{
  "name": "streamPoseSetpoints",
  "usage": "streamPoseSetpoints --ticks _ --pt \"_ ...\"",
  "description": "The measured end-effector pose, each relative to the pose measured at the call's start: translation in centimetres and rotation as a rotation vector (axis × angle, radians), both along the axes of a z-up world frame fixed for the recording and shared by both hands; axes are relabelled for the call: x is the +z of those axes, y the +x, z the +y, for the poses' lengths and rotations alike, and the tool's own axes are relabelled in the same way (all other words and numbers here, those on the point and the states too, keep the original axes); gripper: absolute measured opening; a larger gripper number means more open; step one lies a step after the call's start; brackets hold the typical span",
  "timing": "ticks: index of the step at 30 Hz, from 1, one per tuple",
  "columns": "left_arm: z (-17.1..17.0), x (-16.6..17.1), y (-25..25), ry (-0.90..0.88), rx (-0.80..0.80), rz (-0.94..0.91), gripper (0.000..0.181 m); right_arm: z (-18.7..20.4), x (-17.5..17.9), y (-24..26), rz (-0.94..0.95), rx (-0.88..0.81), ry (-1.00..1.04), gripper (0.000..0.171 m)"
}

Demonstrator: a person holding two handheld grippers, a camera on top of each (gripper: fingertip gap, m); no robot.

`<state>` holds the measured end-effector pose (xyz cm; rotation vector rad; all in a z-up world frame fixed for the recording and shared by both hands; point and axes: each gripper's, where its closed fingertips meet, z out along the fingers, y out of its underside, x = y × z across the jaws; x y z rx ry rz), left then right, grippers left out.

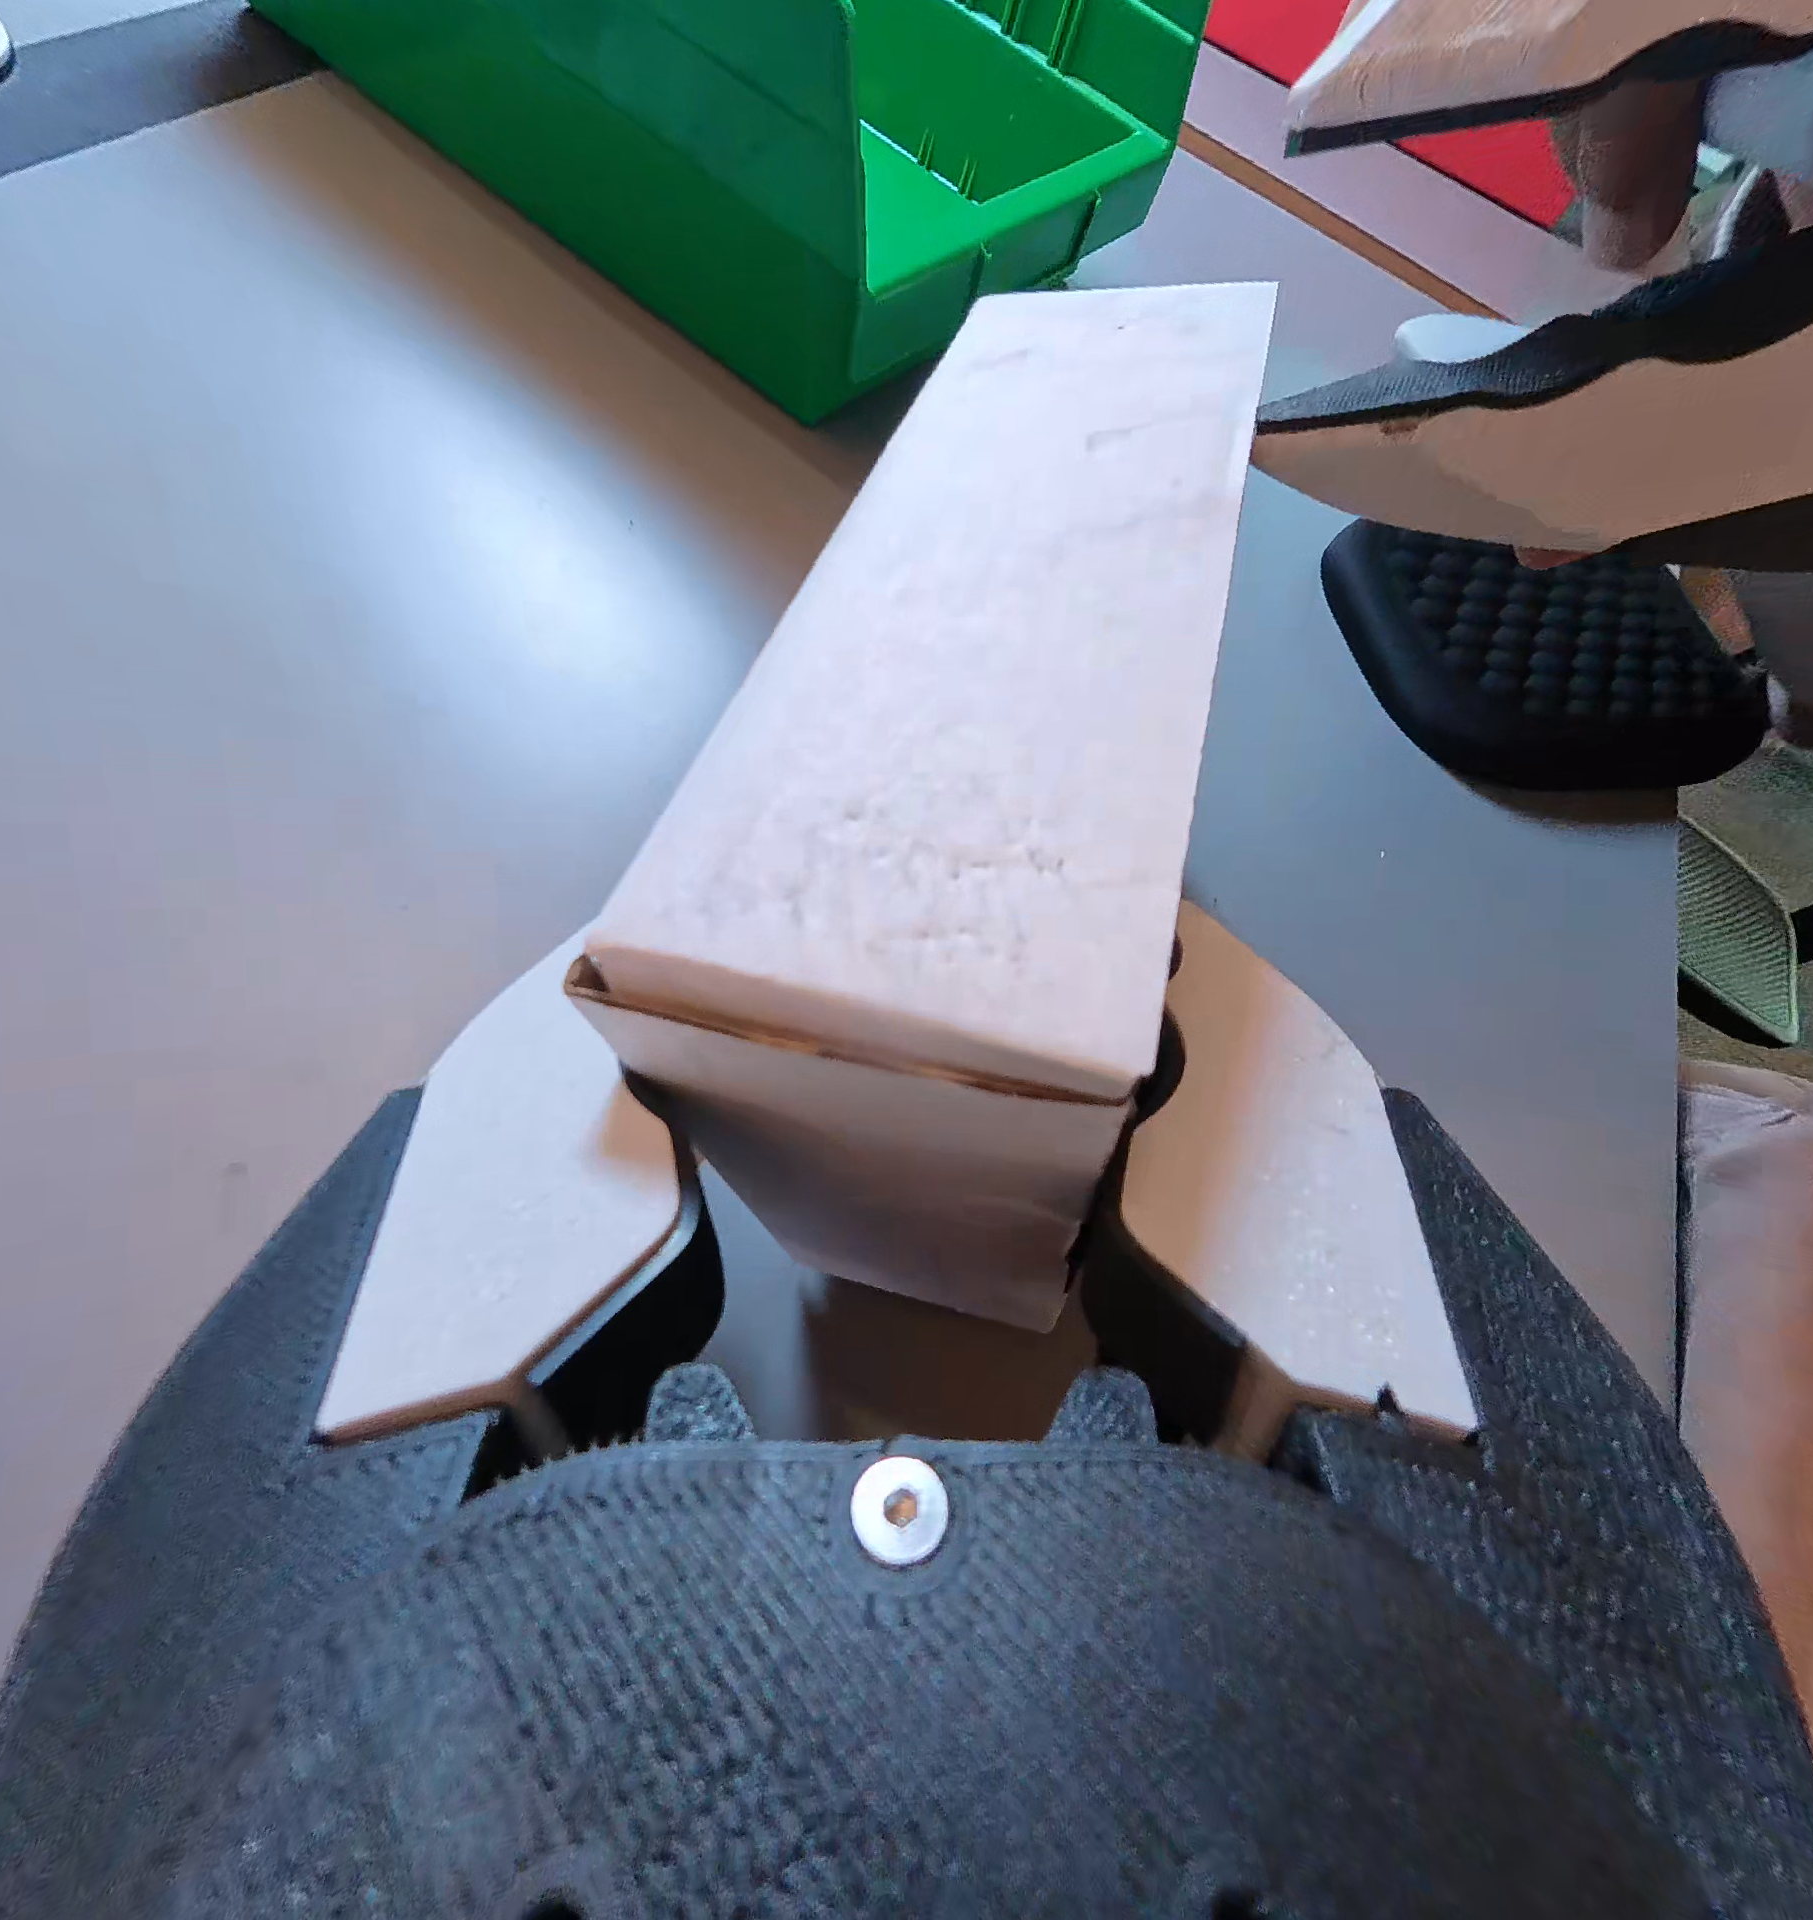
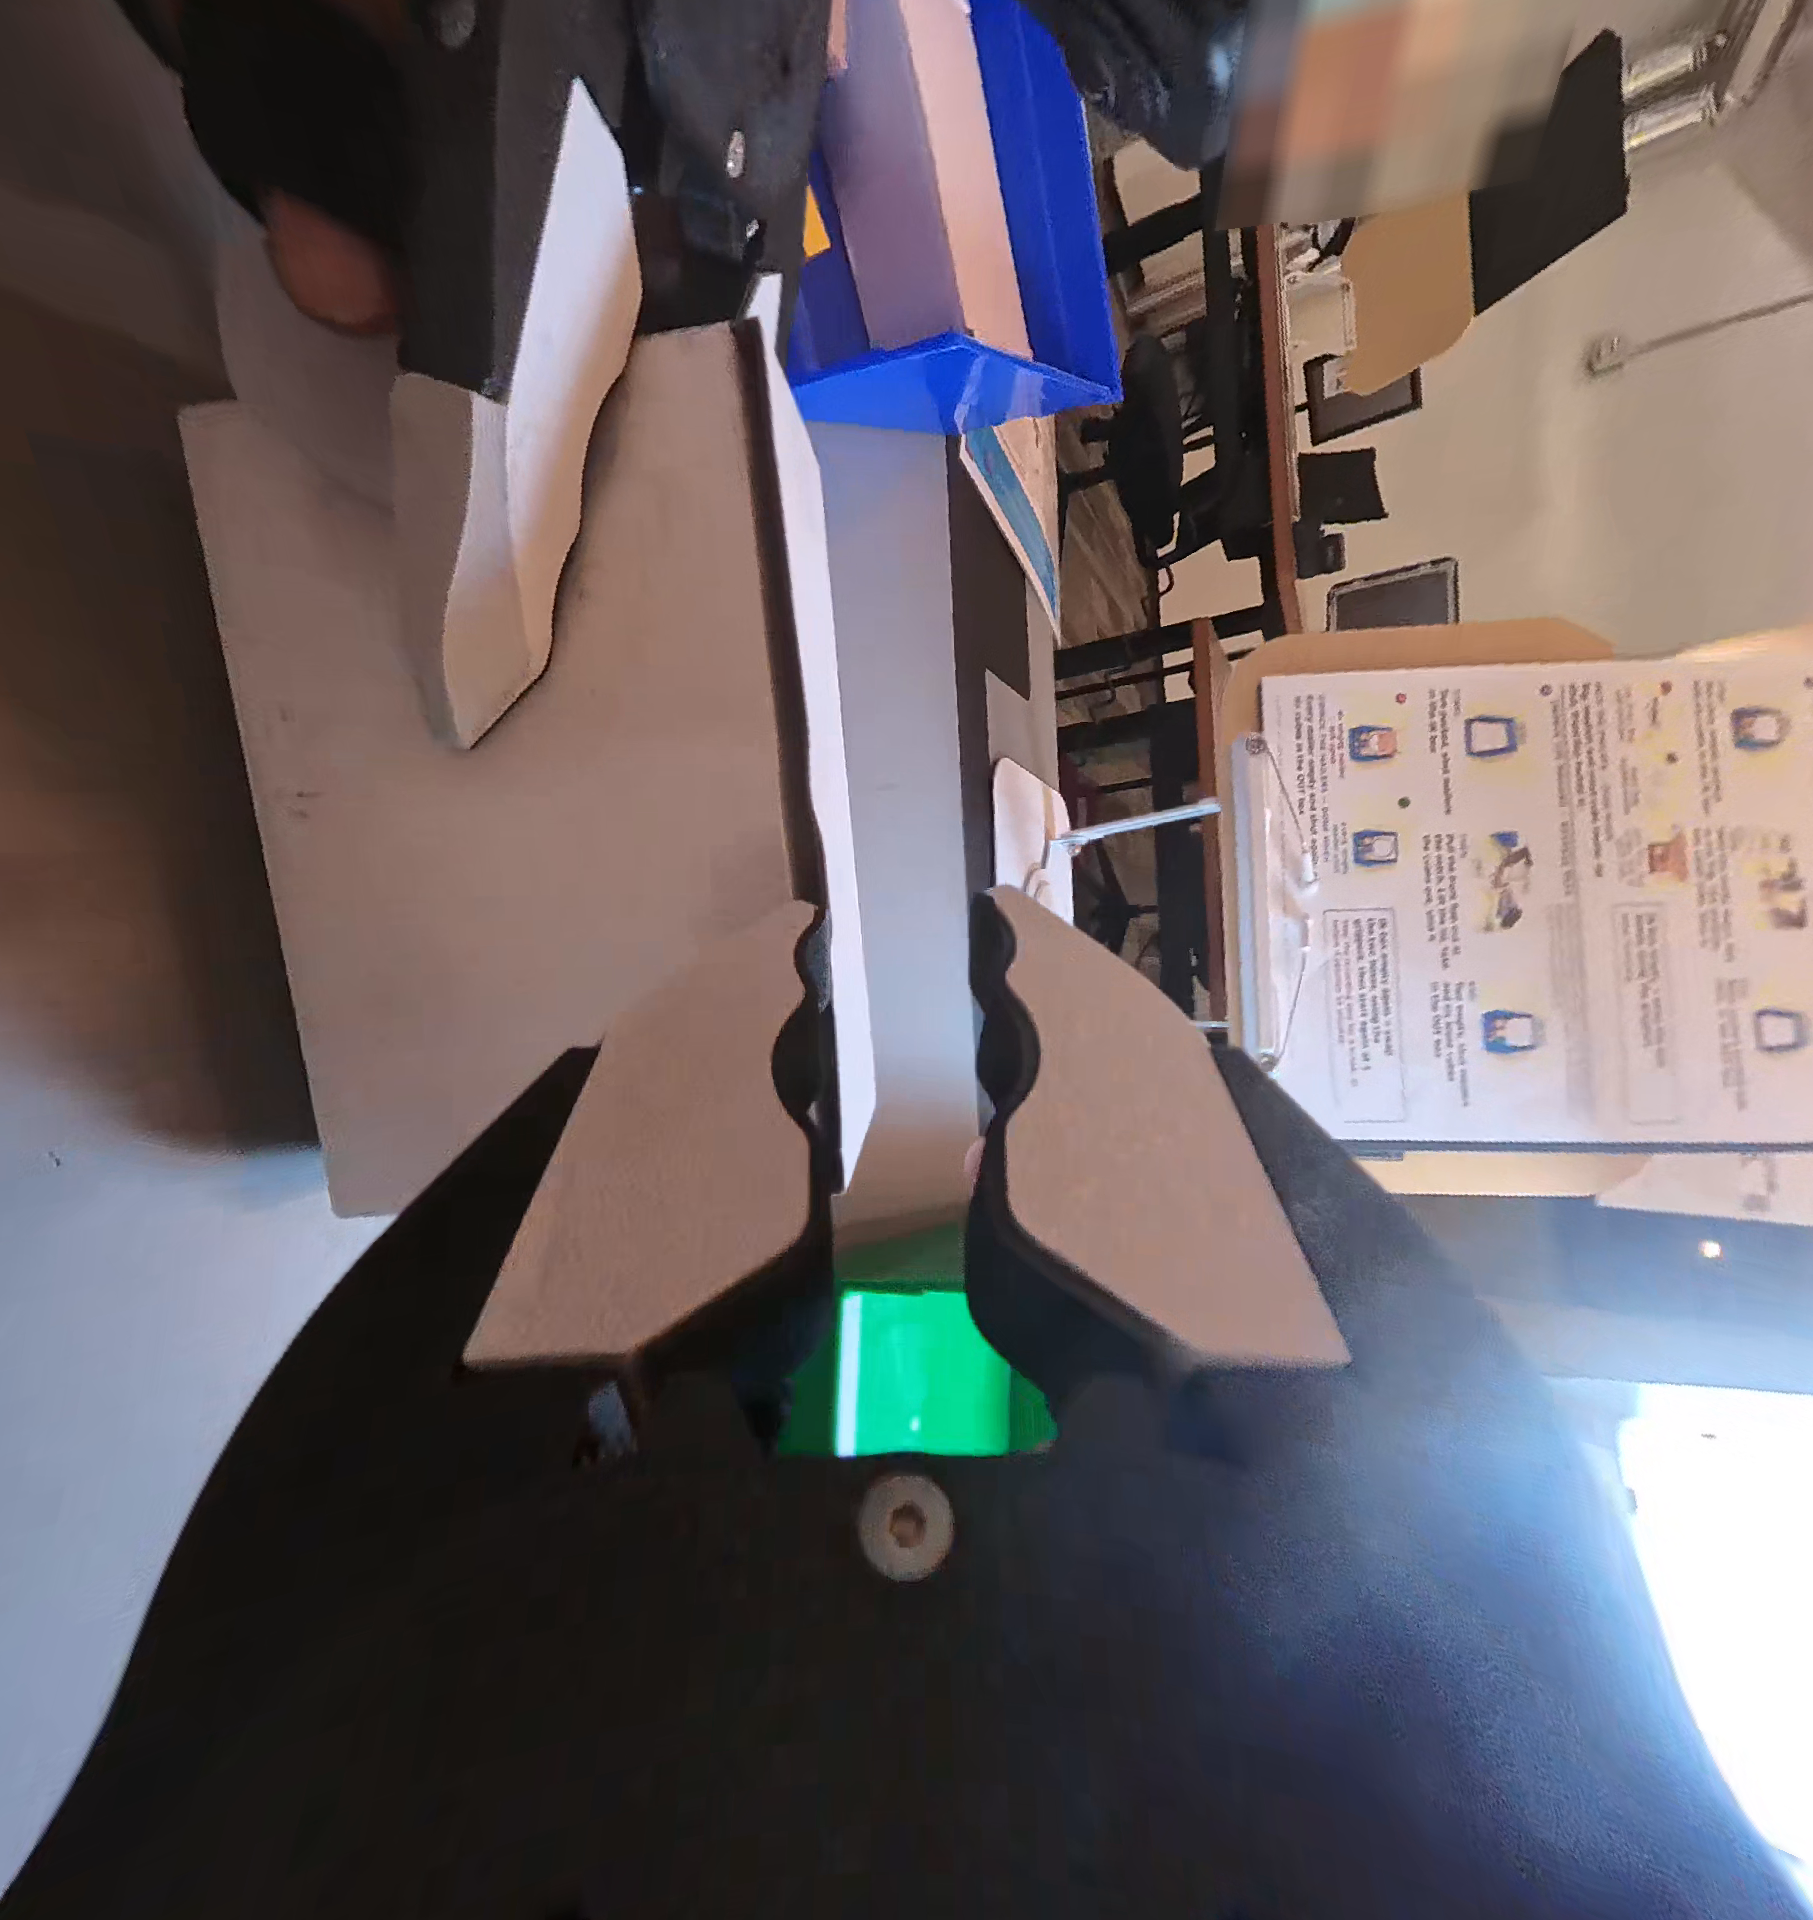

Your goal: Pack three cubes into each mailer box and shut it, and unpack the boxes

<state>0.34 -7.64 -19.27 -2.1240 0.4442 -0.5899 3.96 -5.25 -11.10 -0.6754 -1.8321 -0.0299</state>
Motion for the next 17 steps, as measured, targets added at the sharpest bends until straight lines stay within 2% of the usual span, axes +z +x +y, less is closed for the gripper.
streamPoseSetpoints --ticks 1,7,12,15,17 --pt "-0.1 0.0 -0.1 -0.001 -0.003 0.006 0.089 -0.1 0.0 -0.1 -0.012 0.005 0.023 0.026" --pt "-0.6 -0.1 0.2 -0.053 0.003 0.003 0.089 -1.1 0.2 -1.1 0.001 0.024 0.145 0.025" --pt "-0.6 0.1 0.2 0.045 -0.035 0.104 0.088 -1.9 0.0 -1.3 -0.041 0.041 0.112 0.023" --pt "-0.5 0.4 0.3 0.083 -0.031 0.152 0.088 -1.7 0.1 -1.6 -0.061 -0.005 0.135 0.024" --pt "-0.6 0.5 0.4 0.113 -0.043 0.181 0.086 -1.6 -0.2 -1.7 -0.077 -0.032 0.137 0.018"
